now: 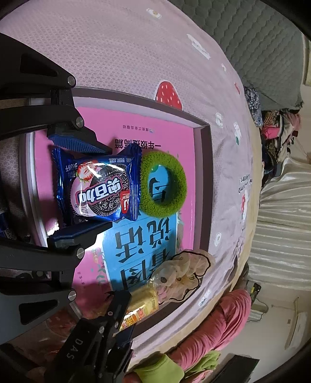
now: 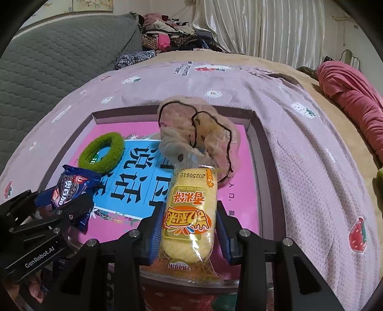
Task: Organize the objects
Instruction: 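Lower the blue cookie pack onto the book with the left tool while the right tool lowers the bread bag, then open both tools and withdraw them from the tray toward the remaining snacks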
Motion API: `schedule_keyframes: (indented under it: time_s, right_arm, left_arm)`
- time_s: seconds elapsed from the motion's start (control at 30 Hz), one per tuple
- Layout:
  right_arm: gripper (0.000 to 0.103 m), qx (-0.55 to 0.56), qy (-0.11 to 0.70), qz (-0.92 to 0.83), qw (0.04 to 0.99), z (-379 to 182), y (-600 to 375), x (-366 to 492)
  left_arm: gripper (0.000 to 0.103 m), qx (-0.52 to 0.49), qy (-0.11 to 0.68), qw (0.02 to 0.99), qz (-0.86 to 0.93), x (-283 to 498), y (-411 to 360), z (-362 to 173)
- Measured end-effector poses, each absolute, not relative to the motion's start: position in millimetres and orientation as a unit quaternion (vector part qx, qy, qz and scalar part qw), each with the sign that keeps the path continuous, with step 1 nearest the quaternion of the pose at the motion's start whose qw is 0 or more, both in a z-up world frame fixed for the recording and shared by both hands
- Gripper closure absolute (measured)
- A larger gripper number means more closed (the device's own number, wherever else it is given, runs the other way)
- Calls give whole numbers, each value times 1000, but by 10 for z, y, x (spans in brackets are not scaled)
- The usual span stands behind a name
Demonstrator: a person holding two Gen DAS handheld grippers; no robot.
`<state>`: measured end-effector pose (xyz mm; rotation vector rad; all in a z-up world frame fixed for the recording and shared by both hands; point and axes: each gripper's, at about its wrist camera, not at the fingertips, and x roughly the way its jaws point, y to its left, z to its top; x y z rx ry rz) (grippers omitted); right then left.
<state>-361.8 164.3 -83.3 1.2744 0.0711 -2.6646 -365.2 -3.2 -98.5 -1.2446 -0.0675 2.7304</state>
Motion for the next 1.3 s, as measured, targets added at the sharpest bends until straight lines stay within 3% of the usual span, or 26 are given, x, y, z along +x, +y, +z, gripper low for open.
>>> schedule_keyframes:
  time_s: [0.47,0.57,0.8,0.87,1.23,1.3]
  right_arm:
    - [62,428,23,-899,88,-810,1644,-3595]
    - [59,428,24,-899,87,-800,1640,-3587]
    - [57,425,23,-901,89,-776,1648,-3579]
    - [57,422,24,-902,90,-753,1653,-3571]
    - [57,403,25,-910,93,-621,1651,-3498]
    - [51,399,19,-911,99,-575,1661,-3473]
  left_arm:
    - [47,-420,-23,72,904,-3644,-28,-974]
    - [39,-422,-30,67,903,-3646,-60,-965]
    - [37,-419,-35,65,905,-3633,-136,-940]
    - [27,-417,-35,65,906,-3616,-147,-914]
    - [26,-398,-52,61,914,-3538,-241,-749]
    - [22,-390,-53,56,917,-3514,-254,-703]
